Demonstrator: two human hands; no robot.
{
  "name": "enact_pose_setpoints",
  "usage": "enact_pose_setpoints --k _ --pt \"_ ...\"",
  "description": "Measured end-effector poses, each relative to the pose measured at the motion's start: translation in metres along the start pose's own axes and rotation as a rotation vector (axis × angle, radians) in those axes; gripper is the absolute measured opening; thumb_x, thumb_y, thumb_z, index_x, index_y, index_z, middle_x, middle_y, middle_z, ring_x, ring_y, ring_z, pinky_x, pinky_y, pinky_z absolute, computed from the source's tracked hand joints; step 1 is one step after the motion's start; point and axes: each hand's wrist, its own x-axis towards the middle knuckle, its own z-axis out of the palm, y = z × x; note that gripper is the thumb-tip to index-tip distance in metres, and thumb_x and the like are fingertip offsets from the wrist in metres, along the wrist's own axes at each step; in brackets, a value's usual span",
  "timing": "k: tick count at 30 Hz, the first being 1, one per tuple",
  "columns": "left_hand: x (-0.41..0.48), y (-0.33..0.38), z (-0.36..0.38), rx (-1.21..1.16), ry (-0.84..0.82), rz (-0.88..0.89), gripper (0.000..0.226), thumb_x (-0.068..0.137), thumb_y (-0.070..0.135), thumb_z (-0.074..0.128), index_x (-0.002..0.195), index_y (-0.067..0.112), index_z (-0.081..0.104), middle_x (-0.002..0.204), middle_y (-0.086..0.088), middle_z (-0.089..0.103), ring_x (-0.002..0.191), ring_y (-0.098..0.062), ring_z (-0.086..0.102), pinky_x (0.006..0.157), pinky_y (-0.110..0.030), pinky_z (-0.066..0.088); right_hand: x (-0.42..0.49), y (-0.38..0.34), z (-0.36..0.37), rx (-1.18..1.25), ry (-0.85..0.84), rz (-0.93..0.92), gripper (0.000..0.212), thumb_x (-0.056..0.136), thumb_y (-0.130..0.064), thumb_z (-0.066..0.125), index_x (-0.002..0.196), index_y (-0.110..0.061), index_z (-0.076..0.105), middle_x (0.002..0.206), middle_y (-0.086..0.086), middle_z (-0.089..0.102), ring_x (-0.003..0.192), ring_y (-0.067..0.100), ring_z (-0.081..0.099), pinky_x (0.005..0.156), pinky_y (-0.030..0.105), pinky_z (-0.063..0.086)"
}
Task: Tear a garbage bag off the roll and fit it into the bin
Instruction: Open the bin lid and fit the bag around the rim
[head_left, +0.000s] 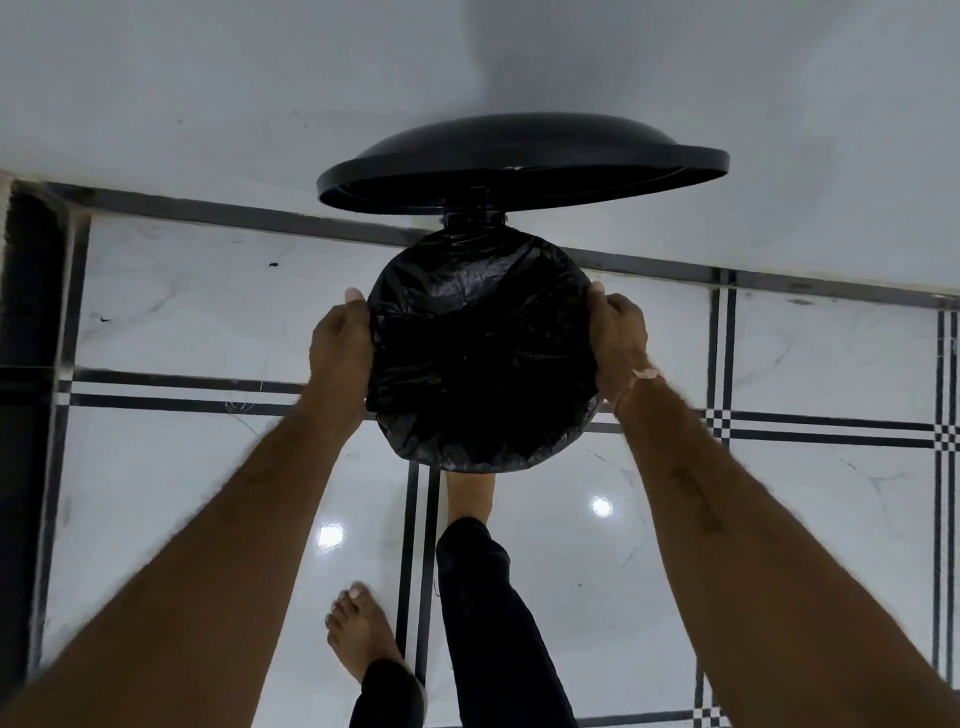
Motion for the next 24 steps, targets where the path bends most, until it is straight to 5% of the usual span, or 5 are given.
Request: enact_pose_setpoints --k 3,10,18,21,24 --pt "0.016 0.001 0.008 0.168 0.066 0.122 0.034 0.107 0.034 0.038 0.086 0.011 0.051 0.075 0.003 0.051 0.074 -0.016 0.048 0.065 -0.028 0.039 0.026 -0.001 0.0 0.012 -0.047 0.005 0.063 0.08 -0.066 0.05 0.097 -0.01 0.073 0.108 0.015 0.076 0.107 0.037 0.071 0.103 0.053 0.057" --pt "0.024 -0.003 0.007 0.115 0.019 0.062 0.043 0.107 0.041 0.036 0.078 0.013 0.052 0.078 -0.001 0.052 0.075 -0.018 0.051 0.072 -0.032 0.045 0.025 -0.002 -0.006 0.12 -0.194 -0.009 0.054 0.105 -0.052 0.05 0.119 -0.005 0.073 0.119 0.015 0.076 0.113 0.032 0.073 0.104 0.048 0.058" --pt "-0.012 0.016 -0.002 0.137 0.145 0.129 0.074 0.096 0.064 0.033 0.119 -0.001 0.058 0.122 -0.026 0.064 0.115 -0.041 0.062 0.099 -0.053 0.051 -0.011 -0.018 -0.018 0.032 -0.094 -0.168 0.057 0.094 -0.07 0.045 0.113 -0.021 0.066 0.114 0.0 0.071 0.113 0.026 0.067 0.107 0.05 0.053" --pt "-0.036 0.039 -0.002 0.002 0.17 0.164 0.053 0.104 0.055 0.034 0.115 0.012 0.06 0.118 -0.009 0.065 0.109 -0.023 0.058 0.108 -0.048 0.047 -0.034 -0.039 -0.029 0.358 -0.116 -0.147 0.052 0.107 -0.059 0.034 0.134 -0.021 0.056 0.134 0.003 0.062 0.12 0.028 0.064 0.098 0.04 0.056" --pt "-0.057 0.074 -0.007 -0.333 0.098 0.054 0.036 0.107 0.053 0.031 0.11 0.031 0.06 0.126 0.003 0.06 0.123 -0.02 0.058 0.109 -0.045 0.045 -0.05 -0.065 -0.049 0.649 -0.144 -0.065 0.056 0.109 -0.06 0.028 0.148 -0.022 0.042 0.149 0.007 0.051 0.13 0.029 0.061 0.109 0.046 0.052"
